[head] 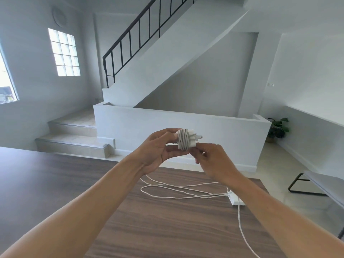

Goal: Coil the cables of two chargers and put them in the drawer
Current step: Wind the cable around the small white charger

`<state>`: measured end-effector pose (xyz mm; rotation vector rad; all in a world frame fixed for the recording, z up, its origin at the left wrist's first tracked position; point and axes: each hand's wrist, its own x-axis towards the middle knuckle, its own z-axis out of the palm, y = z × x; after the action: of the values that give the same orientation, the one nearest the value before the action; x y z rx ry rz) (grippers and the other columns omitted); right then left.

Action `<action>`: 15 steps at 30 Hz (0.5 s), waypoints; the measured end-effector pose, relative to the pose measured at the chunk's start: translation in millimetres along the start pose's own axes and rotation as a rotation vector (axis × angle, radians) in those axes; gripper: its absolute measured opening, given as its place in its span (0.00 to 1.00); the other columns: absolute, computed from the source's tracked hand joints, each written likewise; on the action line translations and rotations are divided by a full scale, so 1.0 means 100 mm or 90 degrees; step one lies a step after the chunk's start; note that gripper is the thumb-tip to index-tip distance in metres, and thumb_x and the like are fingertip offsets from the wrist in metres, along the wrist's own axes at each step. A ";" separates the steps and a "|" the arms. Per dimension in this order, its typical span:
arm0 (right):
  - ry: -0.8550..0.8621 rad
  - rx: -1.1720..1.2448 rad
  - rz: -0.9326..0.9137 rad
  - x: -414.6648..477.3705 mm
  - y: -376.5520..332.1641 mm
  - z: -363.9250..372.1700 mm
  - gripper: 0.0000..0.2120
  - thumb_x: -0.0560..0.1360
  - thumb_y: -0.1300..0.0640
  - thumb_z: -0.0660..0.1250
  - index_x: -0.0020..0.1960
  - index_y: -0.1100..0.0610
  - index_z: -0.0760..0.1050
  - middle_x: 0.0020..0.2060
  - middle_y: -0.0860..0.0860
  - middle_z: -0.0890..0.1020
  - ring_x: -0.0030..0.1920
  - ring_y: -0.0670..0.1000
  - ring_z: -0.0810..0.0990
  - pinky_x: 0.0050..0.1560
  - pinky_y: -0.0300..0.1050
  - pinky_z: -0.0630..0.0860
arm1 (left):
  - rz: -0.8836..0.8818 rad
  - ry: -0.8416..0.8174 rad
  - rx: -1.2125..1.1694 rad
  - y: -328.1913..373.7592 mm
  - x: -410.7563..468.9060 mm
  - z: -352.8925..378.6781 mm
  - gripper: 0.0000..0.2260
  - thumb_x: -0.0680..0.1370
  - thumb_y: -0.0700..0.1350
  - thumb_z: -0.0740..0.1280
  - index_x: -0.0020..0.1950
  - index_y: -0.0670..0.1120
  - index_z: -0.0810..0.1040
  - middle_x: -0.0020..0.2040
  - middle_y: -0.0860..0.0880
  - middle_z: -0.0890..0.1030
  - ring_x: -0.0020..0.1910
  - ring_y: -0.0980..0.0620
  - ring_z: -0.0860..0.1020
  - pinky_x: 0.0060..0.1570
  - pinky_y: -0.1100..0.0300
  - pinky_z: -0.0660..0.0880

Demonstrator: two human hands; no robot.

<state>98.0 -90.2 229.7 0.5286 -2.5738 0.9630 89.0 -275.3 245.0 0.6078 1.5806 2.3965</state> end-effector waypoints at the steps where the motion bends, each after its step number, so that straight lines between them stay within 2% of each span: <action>1: 0.002 -0.048 -0.013 -0.01 0.00 0.03 0.13 0.80 0.48 0.61 0.40 0.47 0.80 0.26 0.45 0.77 0.28 0.46 0.74 0.34 0.42 0.71 | -0.003 0.025 0.018 -0.02 0.00 -0.01 0.11 0.81 0.36 0.59 0.55 0.38 0.80 0.54 0.36 0.83 0.52 0.39 0.83 0.55 0.48 0.80; 3: -0.011 -0.127 -0.018 -0.01 -0.01 0.06 0.13 0.80 0.46 0.60 0.47 0.48 0.82 0.28 0.45 0.75 0.33 0.51 0.73 0.38 0.47 0.73 | -0.007 0.057 0.047 -0.06 0.01 -0.03 0.12 0.82 0.37 0.58 0.54 0.39 0.82 0.52 0.39 0.84 0.51 0.41 0.83 0.54 0.50 0.81; 7: -0.013 -0.149 -0.014 -0.04 -0.08 0.08 0.16 0.81 0.48 0.58 0.41 0.53 0.78 0.29 0.48 0.75 0.33 0.53 0.73 0.38 0.49 0.72 | 0.011 0.113 0.109 -0.11 0.02 -0.01 0.12 0.81 0.38 0.59 0.57 0.39 0.80 0.51 0.42 0.85 0.49 0.46 0.84 0.54 0.54 0.80; 11: -0.023 -0.189 0.010 -0.06 -0.17 0.02 0.14 0.80 0.50 0.58 0.46 0.52 0.80 0.40 0.49 0.82 0.42 0.54 0.79 0.43 0.48 0.75 | 0.050 0.152 0.183 -0.12 0.07 -0.03 0.10 0.80 0.38 0.62 0.60 0.40 0.78 0.53 0.35 0.83 0.51 0.40 0.83 0.54 0.52 0.80; 13: -0.036 -0.195 0.016 -0.06 -0.22 -0.05 0.12 0.78 0.50 0.60 0.48 0.51 0.81 0.42 0.48 0.83 0.44 0.53 0.79 0.44 0.46 0.75 | 0.065 0.152 0.226 -0.14 0.08 -0.04 0.10 0.80 0.38 0.63 0.58 0.44 0.79 0.48 0.35 0.82 0.52 0.39 0.83 0.55 0.52 0.80; 15: -0.060 -0.210 0.017 -0.06 -0.27 -0.12 0.10 0.77 0.51 0.61 0.47 0.52 0.81 0.43 0.48 0.83 0.45 0.53 0.80 0.45 0.46 0.76 | 0.078 0.170 0.276 -0.17 0.08 -0.04 0.12 0.78 0.36 0.63 0.56 0.47 0.81 0.39 0.43 0.79 0.48 0.42 0.82 0.54 0.52 0.81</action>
<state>117.6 -99.8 250.7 0.4567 -2.7525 0.5139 78.9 -268.2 229.9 0.4780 2.2705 2.3040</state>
